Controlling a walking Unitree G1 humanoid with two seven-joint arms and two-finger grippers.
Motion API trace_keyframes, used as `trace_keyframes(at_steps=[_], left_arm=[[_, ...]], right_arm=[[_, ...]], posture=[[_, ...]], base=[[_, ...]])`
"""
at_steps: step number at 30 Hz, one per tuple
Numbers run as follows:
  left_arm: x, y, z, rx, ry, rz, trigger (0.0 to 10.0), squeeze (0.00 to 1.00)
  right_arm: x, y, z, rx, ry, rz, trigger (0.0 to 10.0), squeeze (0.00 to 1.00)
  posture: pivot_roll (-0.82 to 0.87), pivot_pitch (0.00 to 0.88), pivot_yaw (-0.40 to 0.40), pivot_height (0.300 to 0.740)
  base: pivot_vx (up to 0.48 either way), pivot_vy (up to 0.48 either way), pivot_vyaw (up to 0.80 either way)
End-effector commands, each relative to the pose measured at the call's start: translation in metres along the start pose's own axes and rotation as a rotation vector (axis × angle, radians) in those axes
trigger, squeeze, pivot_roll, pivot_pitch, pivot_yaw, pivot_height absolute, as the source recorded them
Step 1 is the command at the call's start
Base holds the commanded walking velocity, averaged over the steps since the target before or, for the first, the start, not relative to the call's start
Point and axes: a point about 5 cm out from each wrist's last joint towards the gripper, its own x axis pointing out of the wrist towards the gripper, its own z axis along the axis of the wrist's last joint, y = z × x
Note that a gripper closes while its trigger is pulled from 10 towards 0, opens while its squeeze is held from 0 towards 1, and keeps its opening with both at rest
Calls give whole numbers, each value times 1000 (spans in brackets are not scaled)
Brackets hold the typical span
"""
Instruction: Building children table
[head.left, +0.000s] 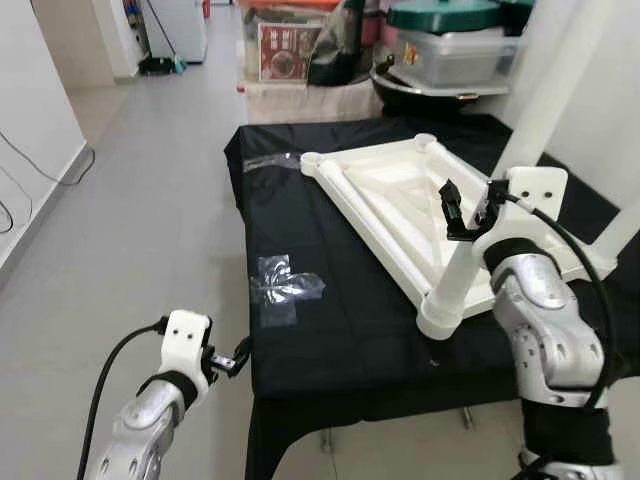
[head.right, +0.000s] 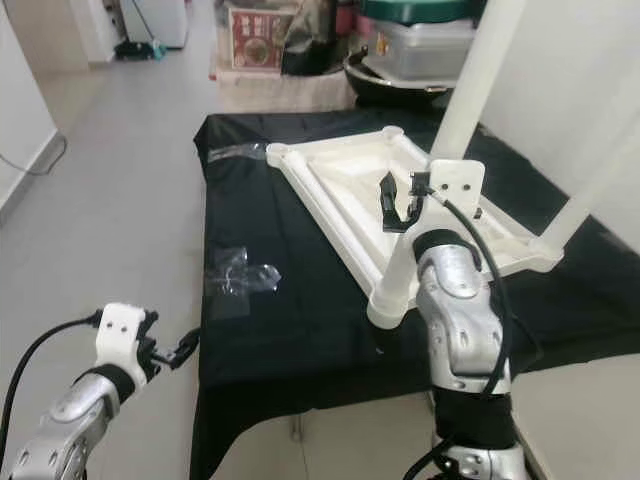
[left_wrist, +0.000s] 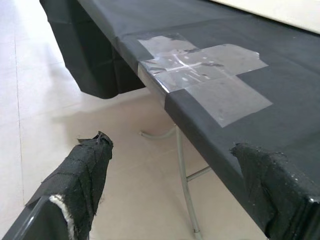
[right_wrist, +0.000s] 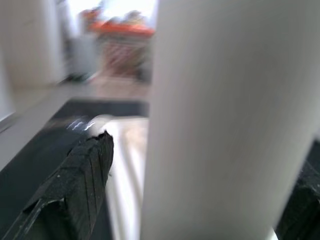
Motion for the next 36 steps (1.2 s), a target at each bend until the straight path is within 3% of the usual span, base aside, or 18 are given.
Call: trace_keyframes(at_steps=[1, 4, 13, 14, 16, 17, 22, 28, 36], left_arm=[[0, 1, -2, 19, 12, -4, 10000, 0], [0, 2, -2, 18, 12, -1, 10000, 0], [0, 1, -4, 16, 16, -3, 10000, 0], [0, 1, -4, 17, 15, -3, 10000, 0], [1, 0, -3, 17, 14, -4, 10000, 0], [1, 1, -2, 20, 13, -3, 10000, 0], [1, 6, -1, 30, 11, 3, 10000, 0], [-2, 8, -3, 32, 15, 13, 10000, 0], [-4, 5, -6, 37, 25, 4, 10000, 0]], right_arm=[[5, -20, -8, 63, 47, 100, 10000, 0], [8, -30, -7, 52, 58, 255, 10000, 0], [16, -35, -16, 1, 120, 452, 10000, 0], [20, -33, -17, -10, 119, 461, 8510, 0], [24, -33, -18, -15, 118, 476, 8510, 0], [29, -31, -19, -8, 115, 492, 0, 0], [37, -31, -22, -18, 133, 545, 0, 0], [38, -45, -29, -6, 156, 468, 0, 0], [23, -53, -59, 93, 129, 375, 0, 0]], posture=[[-22, 0, -54, 740], [-20, 0, -58, 740], [-10, 0, -63, 740], [-5, 0, -64, 740], [-5, 0, -64, 740], [9, 0, -71, 740], [18, 0, -77, 740], [24, 0, -88, 740], [17, 0, -73, 740]], base=[[0, 0, 0], [0, 0, 0], [0, 0, 0], [0, 0, 0], [0, 0, 0], [0, 0, 0], [0, 0, 0], [0, 0, 0], [0, 0, 0]])
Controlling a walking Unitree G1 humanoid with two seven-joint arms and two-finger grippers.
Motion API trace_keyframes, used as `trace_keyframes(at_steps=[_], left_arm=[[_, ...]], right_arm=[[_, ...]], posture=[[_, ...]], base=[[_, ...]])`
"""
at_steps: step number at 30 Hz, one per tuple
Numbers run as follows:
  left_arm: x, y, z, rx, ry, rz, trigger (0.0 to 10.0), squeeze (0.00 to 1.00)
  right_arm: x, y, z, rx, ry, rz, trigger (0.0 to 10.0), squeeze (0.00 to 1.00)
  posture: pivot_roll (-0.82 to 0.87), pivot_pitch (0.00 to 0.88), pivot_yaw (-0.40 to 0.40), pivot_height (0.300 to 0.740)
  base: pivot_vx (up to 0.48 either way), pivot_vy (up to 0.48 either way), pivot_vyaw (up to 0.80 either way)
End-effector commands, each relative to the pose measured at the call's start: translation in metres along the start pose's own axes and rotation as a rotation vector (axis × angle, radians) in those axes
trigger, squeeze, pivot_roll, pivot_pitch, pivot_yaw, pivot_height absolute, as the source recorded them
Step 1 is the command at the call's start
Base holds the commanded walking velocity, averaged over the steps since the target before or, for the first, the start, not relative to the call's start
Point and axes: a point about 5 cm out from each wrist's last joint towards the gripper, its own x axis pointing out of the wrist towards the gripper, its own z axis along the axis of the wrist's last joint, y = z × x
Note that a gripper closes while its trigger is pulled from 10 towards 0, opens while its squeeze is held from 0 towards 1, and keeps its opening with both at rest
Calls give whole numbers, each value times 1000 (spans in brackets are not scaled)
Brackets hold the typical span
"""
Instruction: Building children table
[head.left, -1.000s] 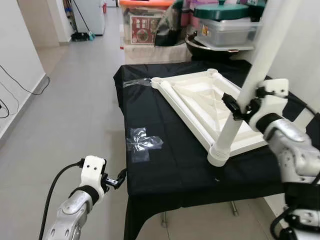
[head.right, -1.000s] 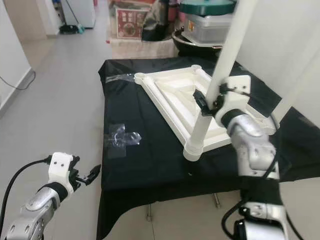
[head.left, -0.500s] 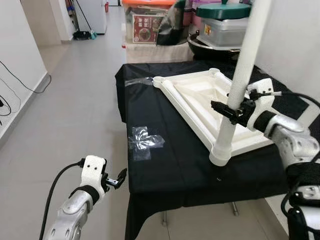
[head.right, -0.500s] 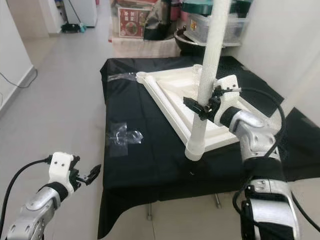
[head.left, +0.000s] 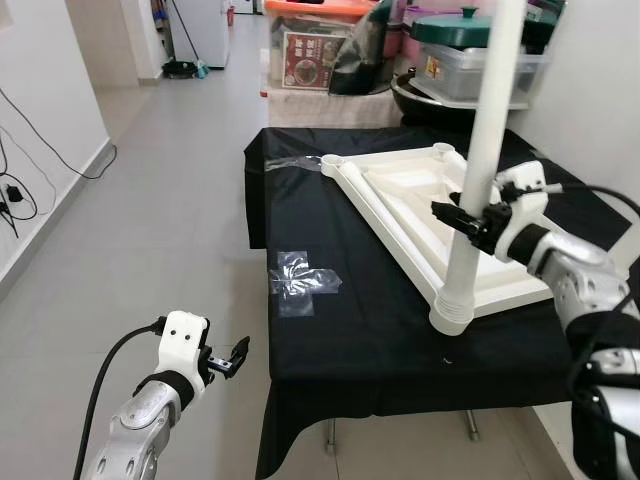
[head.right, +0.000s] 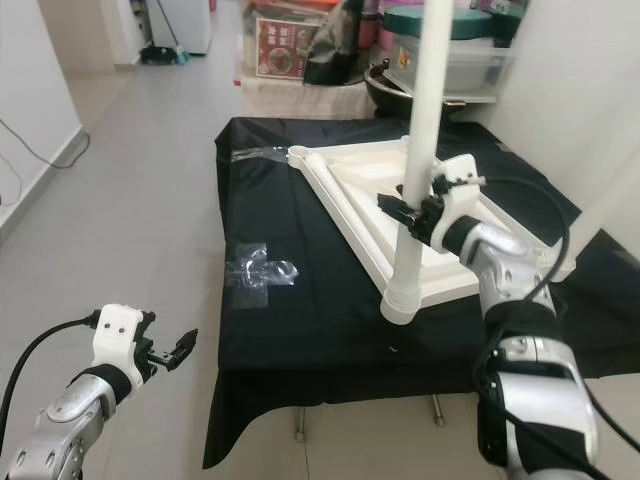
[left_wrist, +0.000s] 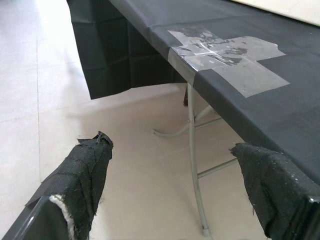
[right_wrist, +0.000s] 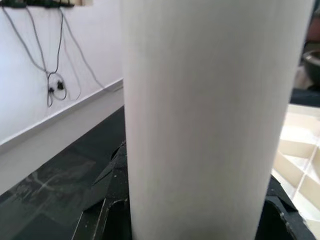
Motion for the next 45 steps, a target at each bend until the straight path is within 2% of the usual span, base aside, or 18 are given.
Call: trace_keyframes(at_steps=[1, 3, 6, 7, 15, 16, 17, 21, 23, 25, 27, 32, 34, 36, 38, 40, 44, 45], left_arm=[[-1, 1, -4, 15, 17, -4, 10000, 0], [-1, 1, -4, 18, 19, -6, 10000, 0], [1, 4, -3, 27, 19, -8, 10000, 0], [1, 4, -3, 27, 19, -8, 10000, 0], [-1, 3, -4, 29, 25, -11, 10000, 0], [-2, 5, -5, 27, 27, -5, 10000, 0], [-2, 6, -5, 26, 27, -2, 10000, 0], [-1, 6, -5, 28, 28, -3, 10000, 0], [0, 5, -5, 30, 30, -6, 10000, 0], [0, 5, -5, 30, 30, -6, 10000, 0], [2, 3, -5, 23, 26, -3, 10000, 0], [1, 1, -7, 14, 27, 3, 10000, 0], [-2, 0, -10, 8, 31, 11, 10000, 0], [-5, 3, -12, -6, 39, 26, 10000, 0], [-5, 4, -12, -11, 40, 29, 10000, 0], [-6, 6, -13, -12, 46, 35, 10000, 0], [-5, 6, -14, -8, 51, 39, 10000, 0], [-5, 6, -13, -7, 51, 41, 10000, 0]], right_arm=[[-7, -2, -20, 55, 27, -47, 0, 0], [-9, -3, -23, 58, 19, -66, 0, 0], [-17, -6, -36, 136, -14, -243, 0, 0], [-17, -6, -36, 136, -14, -243, 0, 0], [-23, 26, -61, 120, -15, -406, 0, 0], [-14, 54, -57, 84, -47, -282, 0, 0], [-10, 64, -53, 70, -66, -212, 0, 0], [-5, 72, -48, 25, -75, -102, 0, 0], [-1, 78, -41, -70, -67, 43, 0, 0], [-1, 78, -41, -70, -67, 43, 0, 0], [4, 80, -34, -165, -33, 151, 0, 0], [9, 77, -30, -200, -9, 115, 0, 0], [12, 76, -31, -158, 5, -9, 0, 0], [4, 79, -50, -2, 67, -261, 0, 0], [2, 79, -56, 32, 83, -315, 0, 0], [-4, 74, -71, 150, 120, -493, 0, 0], [-10, 71, -81, 210, 135, -625, 0, 0], [-16, 69, -85, 210, 137, -721, 0, 0]], posture=[[17, 0, -73, 740], [14, 0, -69, 740], [6, 0, -63, 740], [6, 0, -63, 740], [6, 0, -56, 740], [9, 0, -53, 740], [9, 0, -53, 740], [1, 0, -51, 740], [0, 0, -56, 740], [0, 0, -56, 740], [-2, 0, -73, 740], [-1, 0, -83, 740], [4, 0, -86, 740], [8, 0, -88, 740], [8, 0, -88, 740], [6, 0, -87, 740], [8, 0, -87, 740], [12, 0, -83, 740]], base=[[0, 0, 0], [0, 0, 0], [0, 0, 0], [0, 0, 0], [0, 0, 0], [0, 0, 0], [0, 0, 0], [0, 0, 0], [0, 0, 0], [0, 0, 0], [0, 0, 0], [0, 0, 0], [0, 0, 0], [0, 0, 0], [0, 0, 0], [0, 0, 0], [0, 0, 0], [0, 0, 0]])
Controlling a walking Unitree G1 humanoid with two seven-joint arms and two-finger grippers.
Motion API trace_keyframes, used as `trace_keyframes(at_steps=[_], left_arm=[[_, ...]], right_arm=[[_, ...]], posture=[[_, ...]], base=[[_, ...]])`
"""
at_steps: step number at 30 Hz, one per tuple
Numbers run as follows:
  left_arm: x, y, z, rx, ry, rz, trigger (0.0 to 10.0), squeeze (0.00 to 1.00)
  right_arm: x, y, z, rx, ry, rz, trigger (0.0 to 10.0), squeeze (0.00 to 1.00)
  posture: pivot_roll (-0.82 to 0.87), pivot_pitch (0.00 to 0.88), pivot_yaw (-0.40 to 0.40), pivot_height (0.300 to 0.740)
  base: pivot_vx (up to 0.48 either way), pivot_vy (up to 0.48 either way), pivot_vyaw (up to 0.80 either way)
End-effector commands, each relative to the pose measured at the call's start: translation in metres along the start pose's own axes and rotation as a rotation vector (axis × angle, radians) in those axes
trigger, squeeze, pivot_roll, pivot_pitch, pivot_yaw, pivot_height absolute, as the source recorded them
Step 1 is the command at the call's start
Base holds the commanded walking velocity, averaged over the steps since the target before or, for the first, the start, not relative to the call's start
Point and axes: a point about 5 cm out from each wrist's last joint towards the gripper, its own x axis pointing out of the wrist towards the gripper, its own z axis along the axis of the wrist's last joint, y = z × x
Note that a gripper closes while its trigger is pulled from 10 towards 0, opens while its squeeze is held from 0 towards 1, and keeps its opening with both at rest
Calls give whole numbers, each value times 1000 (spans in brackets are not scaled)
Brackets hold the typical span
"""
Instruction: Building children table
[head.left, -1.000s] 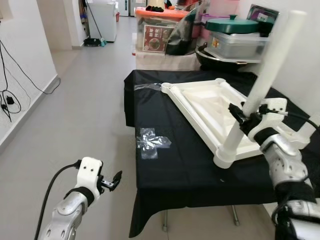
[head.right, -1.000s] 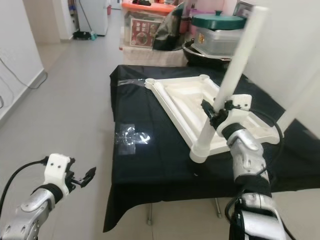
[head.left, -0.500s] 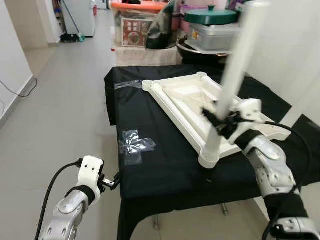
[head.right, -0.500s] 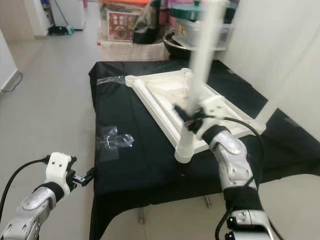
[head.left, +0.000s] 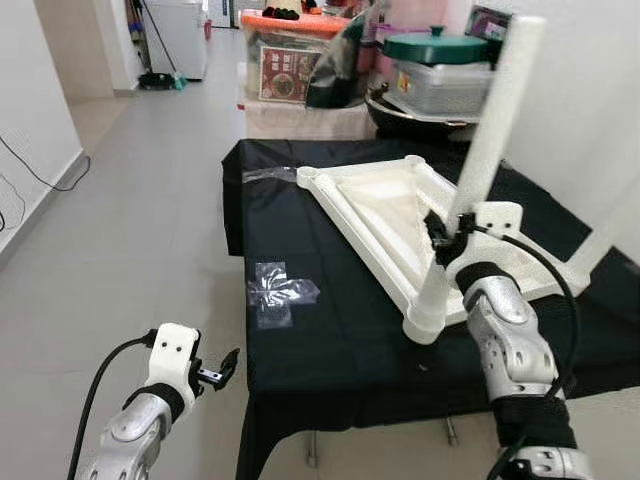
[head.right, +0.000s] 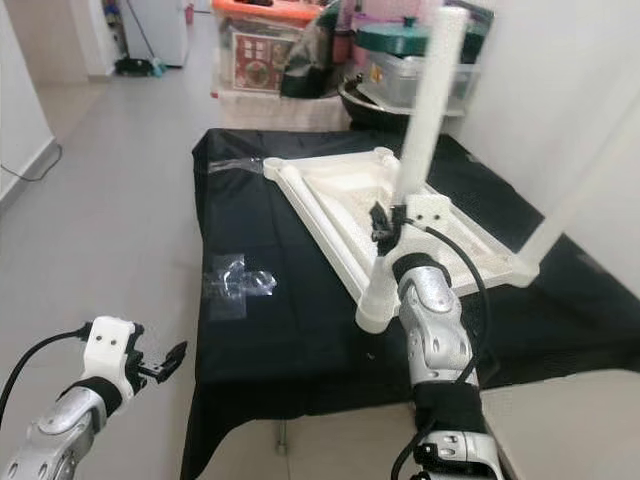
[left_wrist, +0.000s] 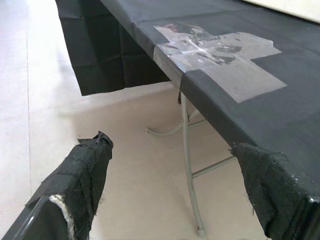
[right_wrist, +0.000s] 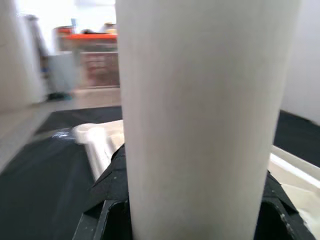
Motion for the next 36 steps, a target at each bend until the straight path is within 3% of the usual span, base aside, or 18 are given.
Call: trace_keyframes(at_steps=[1, 3, 6, 7, 13, 18, 27, 28, 36], left_arm=[[1, -1, 0, -7, 7, 3, 10000, 0], [1, 1, -1, -2, 13, 11, 10000, 0], [0, 1, -2, 1, 16, 14, 10000, 0], [1, 3, -2, 1, 20, 28, 10000, 0], [3, 4, -1, -2, 17, 45, 10000, 0], [3, 11, 0, -2, 22, 90, 10000, 0], [7, 11, 1, 6, 24, 95, 10000, 0], [7, 11, 1, 10, 25, 95, 10000, 0], [10, 13, 1, 20, 28, 92, 10000, 0]], right_arm=[[-16, -22, -48, 0, 210, -178, 0, 0], [-26, -24, -48, -19, 200, -337, 0, 0], [-31, -23, -47, -26, 202, -395, 0, 0], [-33, -10, -43, -9, 193, -461, 0, 0], [-31, 2, -40, 45, 192, -537, 0, 0], [-28, 2, -31, 54, 163, -606, 0, 0], [-33, 13, -26, 90, 155, -560, 0, 0], [-32, 18, -23, 99, 154, -532, 10000, 0], [-31, 22, -15, 107, 163, -515, 10000, 0]], posture=[[12, 0, -83, 740], [4, 0, -78, 740], [4, 0, -78, 740], [8, 0, -78, 740], [18, 0, -82, 740], [17, 0, -80, 740], [13, 0, -68, 740], [8, 0, -63, 740], [4, 0, -62, 740]], base=[[0, 0, 0], [0, 0, 0], [0, 0, 0], [0, 0, 0], [0, 0, 0], [0, 0, 0], [0, 0, 0], [0, 0, 0], [0, 0, 0]])
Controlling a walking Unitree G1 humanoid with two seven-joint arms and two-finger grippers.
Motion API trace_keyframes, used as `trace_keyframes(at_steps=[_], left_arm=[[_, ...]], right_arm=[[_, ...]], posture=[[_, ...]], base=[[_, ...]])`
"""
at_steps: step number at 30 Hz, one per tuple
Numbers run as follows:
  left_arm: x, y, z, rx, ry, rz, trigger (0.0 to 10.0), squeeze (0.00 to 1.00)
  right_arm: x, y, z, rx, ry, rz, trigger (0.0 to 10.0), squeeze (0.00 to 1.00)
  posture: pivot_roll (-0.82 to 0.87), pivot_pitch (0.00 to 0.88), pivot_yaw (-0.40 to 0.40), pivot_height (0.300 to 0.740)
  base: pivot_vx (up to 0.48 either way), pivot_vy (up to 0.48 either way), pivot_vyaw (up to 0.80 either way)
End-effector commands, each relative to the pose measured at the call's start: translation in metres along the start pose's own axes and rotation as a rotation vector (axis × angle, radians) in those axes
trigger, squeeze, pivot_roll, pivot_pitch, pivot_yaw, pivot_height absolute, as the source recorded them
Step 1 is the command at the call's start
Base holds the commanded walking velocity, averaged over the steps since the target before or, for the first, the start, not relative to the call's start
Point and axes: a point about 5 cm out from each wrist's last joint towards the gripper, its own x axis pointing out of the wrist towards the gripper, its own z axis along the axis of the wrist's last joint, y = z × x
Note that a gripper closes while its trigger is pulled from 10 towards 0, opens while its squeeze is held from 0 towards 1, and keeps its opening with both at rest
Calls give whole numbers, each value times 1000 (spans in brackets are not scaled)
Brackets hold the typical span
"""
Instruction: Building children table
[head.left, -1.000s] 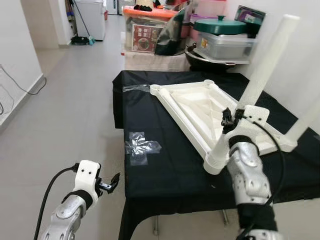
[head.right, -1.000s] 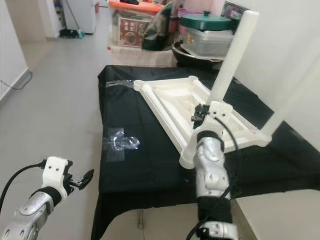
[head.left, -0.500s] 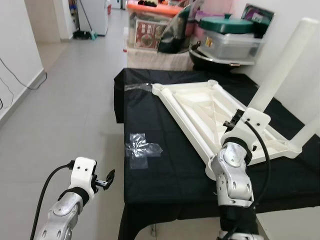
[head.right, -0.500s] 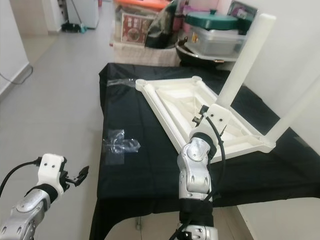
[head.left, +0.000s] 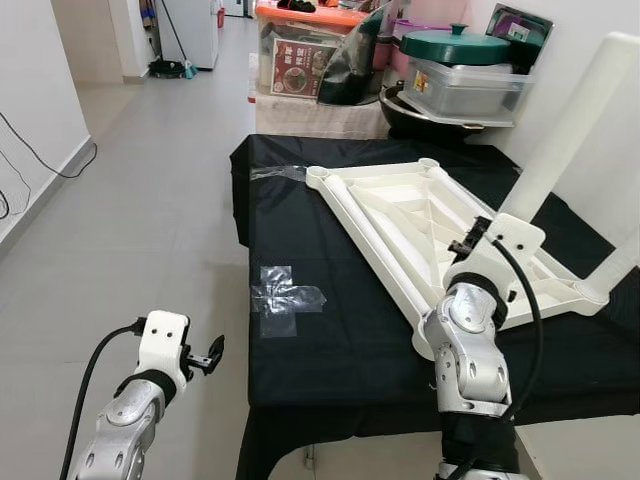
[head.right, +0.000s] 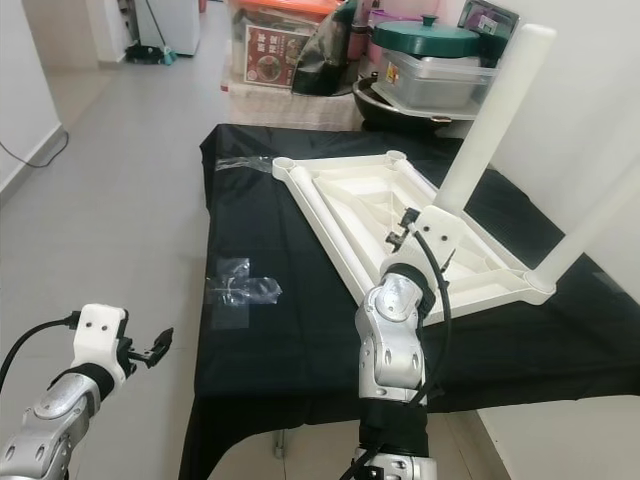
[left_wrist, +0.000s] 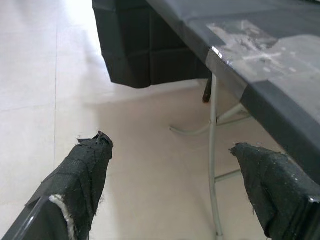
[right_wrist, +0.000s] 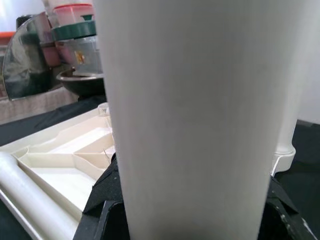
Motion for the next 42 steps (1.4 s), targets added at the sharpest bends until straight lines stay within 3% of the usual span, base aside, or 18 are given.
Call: trace_keyframes(at_steps=[1, 18, 19, 21, 22, 24, 25, 26, 42], left_arm=[[1, 0, -2, 18, 12, -4, 10000, 0], [4, 0, -3, 30, 15, -12, 10000, 0], [4, 0, -3, 31, 16, -13, 10000, 0], [4, 0, -3, 31, 16, -14, 10000, 0], [4, 0, -3, 31, 17, -14, 10000, 0], [4, -1, -4, 31, 17, -15, 10000, 0], [4, -1, -4, 32, 17, -15, 10000, 0], [4, -1, -4, 32, 18, -16, 10000, 0], [3, 0, -6, 38, 22, -18, 10000, 0]], right_arm=[[-6, -6, -31, 28, 181, -49, 10000, 0], [-11, -6, -18, 61, 181, -32, 10000, 0], [-12, -7, -17, 63, 179, -28, 10000, 114], [-13, -7, -16, 65, 177, -25, 10000, 114], [-13, -6, -15, 73, 169, -18, 10000, 220], [-14, -6, -14, 78, 163, -14, 10000, 220], [-14, -5, -12, 79, 158, -12, 10000, 957], [-14, -5, -9, 86, 150, -6, 10000, 1000], [-13, -3, 19, 98, 25, 65, 10000, 1000]], posture=[[4, 0, -62, 740], [-5, 0, -57, 740], [-5, 0, -57, 740], [-5, 0, -57, 740], [-7, 0, -56, 740], [-7, 0, -56, 740], [-7, 0, -56, 740], [-9, 0, -55, 740], [-17, 0, -54, 740]], base=[[0, 0, 0], [0, 0, 0], [0, 0, 0], [0, 0, 0], [0, 0, 0], [0, 0, 0], [0, 0, 0], [0, 0, 0], [0, 0, 0]])
